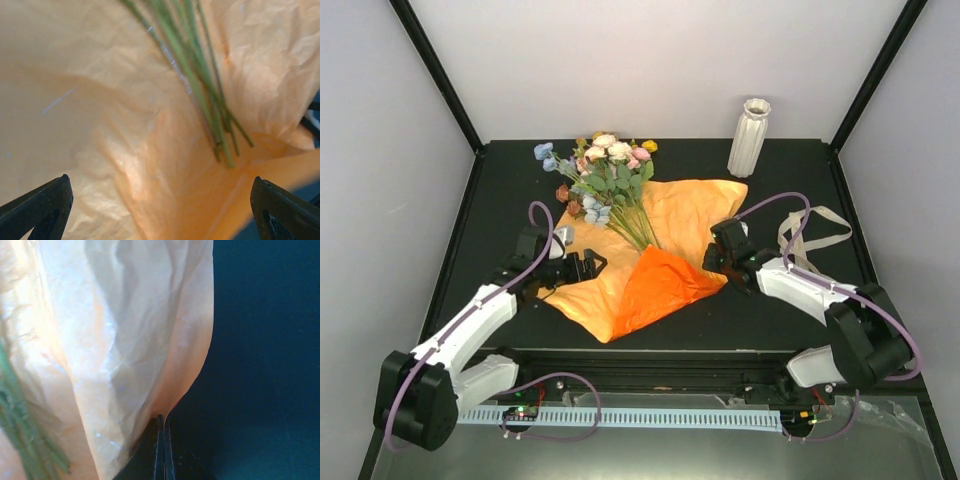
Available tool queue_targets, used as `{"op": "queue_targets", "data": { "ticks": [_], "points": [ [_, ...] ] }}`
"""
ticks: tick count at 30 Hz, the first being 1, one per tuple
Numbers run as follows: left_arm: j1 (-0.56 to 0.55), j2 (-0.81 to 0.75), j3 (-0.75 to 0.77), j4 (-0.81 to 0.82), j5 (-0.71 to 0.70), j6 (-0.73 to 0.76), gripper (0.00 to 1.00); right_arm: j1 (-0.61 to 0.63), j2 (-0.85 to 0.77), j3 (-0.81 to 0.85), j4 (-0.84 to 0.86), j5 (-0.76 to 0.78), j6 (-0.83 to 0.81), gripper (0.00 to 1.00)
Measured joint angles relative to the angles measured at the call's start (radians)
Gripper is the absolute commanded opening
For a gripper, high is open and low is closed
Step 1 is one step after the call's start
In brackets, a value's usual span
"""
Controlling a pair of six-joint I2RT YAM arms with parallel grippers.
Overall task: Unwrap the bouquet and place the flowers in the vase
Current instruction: Unfold the wrapping paper at the center of the board.
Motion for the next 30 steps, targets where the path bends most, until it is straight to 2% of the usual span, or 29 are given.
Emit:
{"op": "queue_targets", "data": {
  "ticks": [10,13,16,20,23,28,30],
  "points": [
    [0.000,0.083,-0.089,0.045,-0.048,-0.072,0.99,-0.060,0.020,-0.008,-0.047,0.070,0.087,0.15],
    [0.000,0.107,-0.105,0.061,-0.070,-0.091,0.99,-0.064,0.004,-0.008,-0.074,0.093,0.106,0.30],
    [0.000,0.127,-0.129,0.068,-0.095,-0.105,0.99,-0.064,-0.031,-0.008,-0.098,0.106,0.113,0.37],
    [0.000,0.131,-0.143,0.068,-0.146,-0.111,0.99,-0.064,-0.109,0.001,-0.146,0.122,0.120,0.40],
    [0.000,0.131,-0.146,0.070,-0.189,-0.111,0.99,-0.064,-0.169,0.039,-0.192,0.131,0.120,0.46],
    [0.000,0.151,-0.156,0.082,-0.222,-0.113,0.99,-0.064,-0.216,0.125,-0.244,0.117,0.100,0.49],
    [0.000,0.159,-0.156,0.098,-0.226,-0.114,0.99,-0.064,-0.224,0.141,-0.237,0.095,0.089,0.54]
  ]
}}
